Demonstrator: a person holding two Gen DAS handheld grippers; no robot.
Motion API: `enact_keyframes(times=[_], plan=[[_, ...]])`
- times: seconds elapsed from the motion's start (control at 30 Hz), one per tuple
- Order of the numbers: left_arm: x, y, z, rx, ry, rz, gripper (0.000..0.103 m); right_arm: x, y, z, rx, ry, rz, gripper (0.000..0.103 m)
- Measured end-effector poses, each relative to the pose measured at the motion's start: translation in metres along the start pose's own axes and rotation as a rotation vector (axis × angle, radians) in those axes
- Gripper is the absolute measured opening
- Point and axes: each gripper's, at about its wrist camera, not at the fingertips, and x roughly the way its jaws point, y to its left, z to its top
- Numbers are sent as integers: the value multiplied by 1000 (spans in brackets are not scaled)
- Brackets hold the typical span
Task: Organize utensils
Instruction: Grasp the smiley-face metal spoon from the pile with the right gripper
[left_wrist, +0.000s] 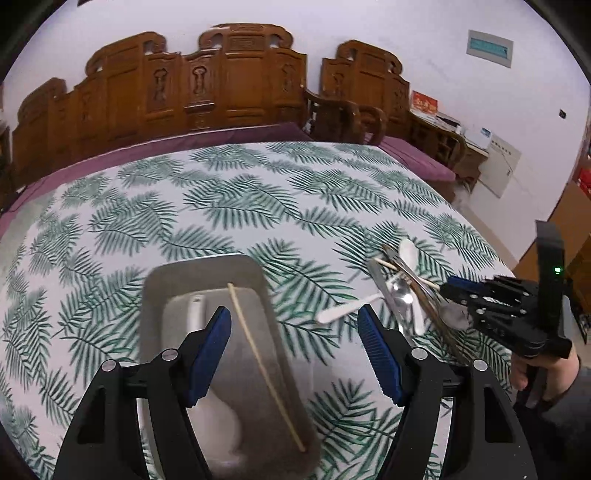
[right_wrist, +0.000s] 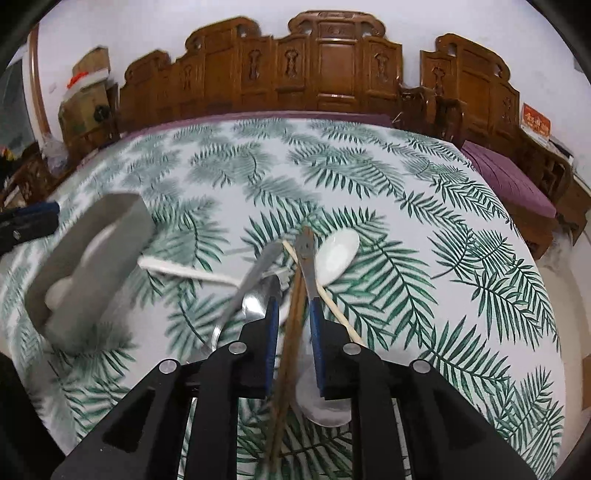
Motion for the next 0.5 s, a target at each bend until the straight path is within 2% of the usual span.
enact_keyframes(times=[0.1, 0.23, 0.5], plan=[[4, -15, -3, 14, 5, -14, 68, 2, -5, -5, -2, 17, -2, 19], [9, -36, -8, 48, 17, -38, 68, 5, -16, -8, 4, 32, 2, 26], [18, -65, -16, 97, 33, -51, 68, 24, -29, -11, 29, 102, 60, 26]])
